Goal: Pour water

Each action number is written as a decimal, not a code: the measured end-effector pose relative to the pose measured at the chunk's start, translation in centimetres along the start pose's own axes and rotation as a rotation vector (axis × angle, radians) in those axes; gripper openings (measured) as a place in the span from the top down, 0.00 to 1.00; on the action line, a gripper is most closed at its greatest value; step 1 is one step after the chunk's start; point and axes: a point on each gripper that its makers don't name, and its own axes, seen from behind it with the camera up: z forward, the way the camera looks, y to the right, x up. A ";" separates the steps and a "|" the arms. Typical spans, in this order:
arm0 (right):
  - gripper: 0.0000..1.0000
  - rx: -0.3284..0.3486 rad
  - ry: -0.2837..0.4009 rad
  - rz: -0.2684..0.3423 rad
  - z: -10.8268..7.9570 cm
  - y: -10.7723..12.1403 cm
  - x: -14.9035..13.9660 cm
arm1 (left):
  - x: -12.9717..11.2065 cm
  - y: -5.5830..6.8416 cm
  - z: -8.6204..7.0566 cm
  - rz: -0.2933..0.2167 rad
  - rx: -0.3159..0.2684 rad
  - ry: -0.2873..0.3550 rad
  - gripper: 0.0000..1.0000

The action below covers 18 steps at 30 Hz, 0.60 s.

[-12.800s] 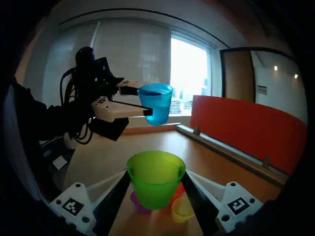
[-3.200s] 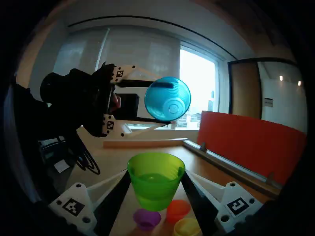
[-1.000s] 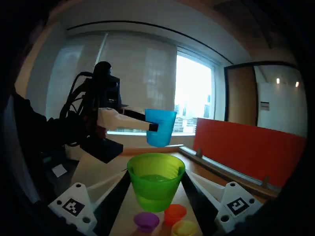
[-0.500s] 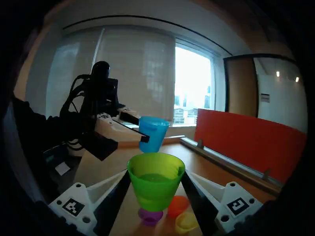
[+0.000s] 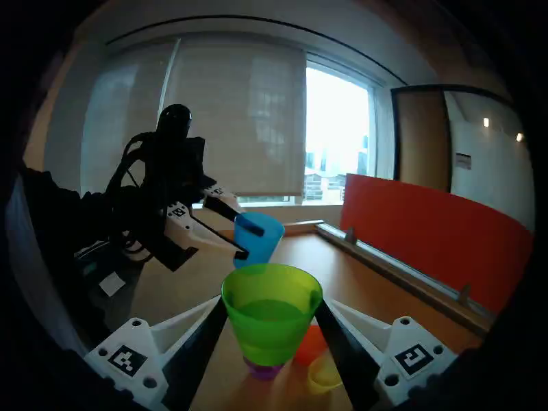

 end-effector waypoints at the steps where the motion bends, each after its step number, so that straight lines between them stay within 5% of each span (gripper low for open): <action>1: 0.10 0.000 -0.002 0.000 0.0 0.0 0.0 | -0.2 0.1 0.0 0.002 -0.004 -0.005 0.18; 18: 0.10 0.005 -0.086 -0.012 -0.7 0.0 -3.0 | -5.1 0.9 0.0 0.085 -0.023 -0.124 0.18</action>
